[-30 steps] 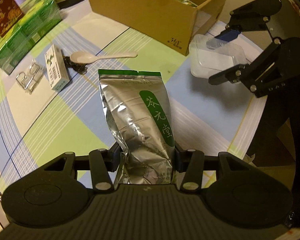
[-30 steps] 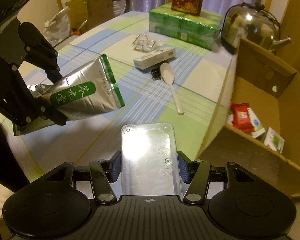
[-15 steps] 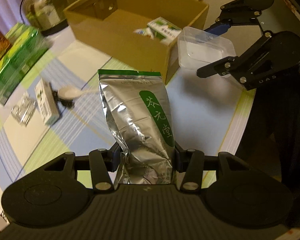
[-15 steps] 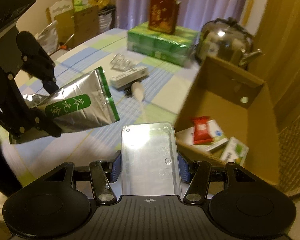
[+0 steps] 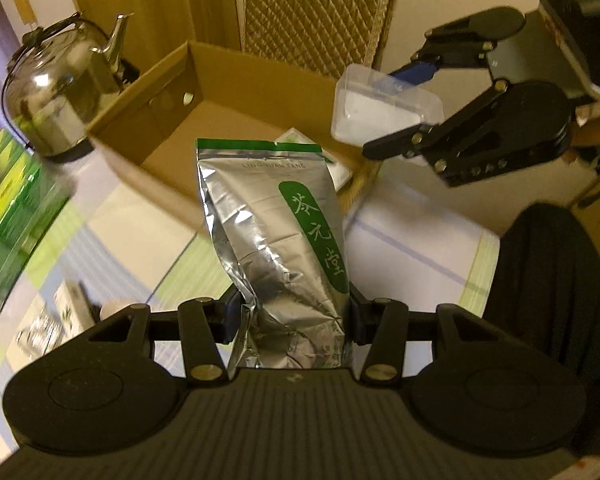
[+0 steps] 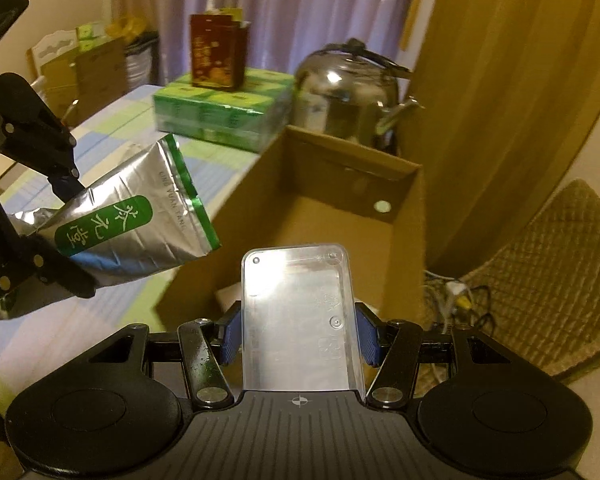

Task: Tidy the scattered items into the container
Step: 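Lift and carry the tea bag and clear lid toward the cardboard box, then lower the tea bag and lid into the box and open both tools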

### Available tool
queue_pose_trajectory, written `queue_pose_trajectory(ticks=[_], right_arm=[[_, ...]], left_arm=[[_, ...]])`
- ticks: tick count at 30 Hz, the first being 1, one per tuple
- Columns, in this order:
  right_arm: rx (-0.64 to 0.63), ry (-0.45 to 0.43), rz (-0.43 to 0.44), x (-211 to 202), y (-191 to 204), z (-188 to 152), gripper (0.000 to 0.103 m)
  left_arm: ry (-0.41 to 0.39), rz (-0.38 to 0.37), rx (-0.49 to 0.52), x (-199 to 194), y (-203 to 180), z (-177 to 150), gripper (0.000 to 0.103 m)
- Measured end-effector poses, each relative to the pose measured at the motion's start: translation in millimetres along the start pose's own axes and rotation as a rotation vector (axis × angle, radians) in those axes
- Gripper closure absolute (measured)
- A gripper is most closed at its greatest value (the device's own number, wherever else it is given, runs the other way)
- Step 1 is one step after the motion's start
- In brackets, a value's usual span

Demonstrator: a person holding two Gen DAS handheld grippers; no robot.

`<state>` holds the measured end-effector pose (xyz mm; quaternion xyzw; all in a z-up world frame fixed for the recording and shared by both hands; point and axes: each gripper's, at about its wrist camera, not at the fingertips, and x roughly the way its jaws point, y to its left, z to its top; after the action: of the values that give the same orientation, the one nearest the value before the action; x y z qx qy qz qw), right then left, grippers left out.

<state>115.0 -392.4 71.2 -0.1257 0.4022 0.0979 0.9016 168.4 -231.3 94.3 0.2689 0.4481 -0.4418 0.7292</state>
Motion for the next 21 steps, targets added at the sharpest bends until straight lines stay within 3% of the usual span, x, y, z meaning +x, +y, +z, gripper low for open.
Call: queue_pose_trajectory(ticks=[11, 21], right_arm=[[0.022, 0.026, -0.009, 29.2, -42.2, 3.3, 0.049], [0.034, 0.053, 0.003, 61.1, -60.6, 0.9, 0.049]], left_arm=[[-0.015, -0.025, -0.085, 41.9, 18.4, 67.8, 0.058], [-0.004, -0.017, -0.238, 84.7, 40.8, 91.9, 0.058]])
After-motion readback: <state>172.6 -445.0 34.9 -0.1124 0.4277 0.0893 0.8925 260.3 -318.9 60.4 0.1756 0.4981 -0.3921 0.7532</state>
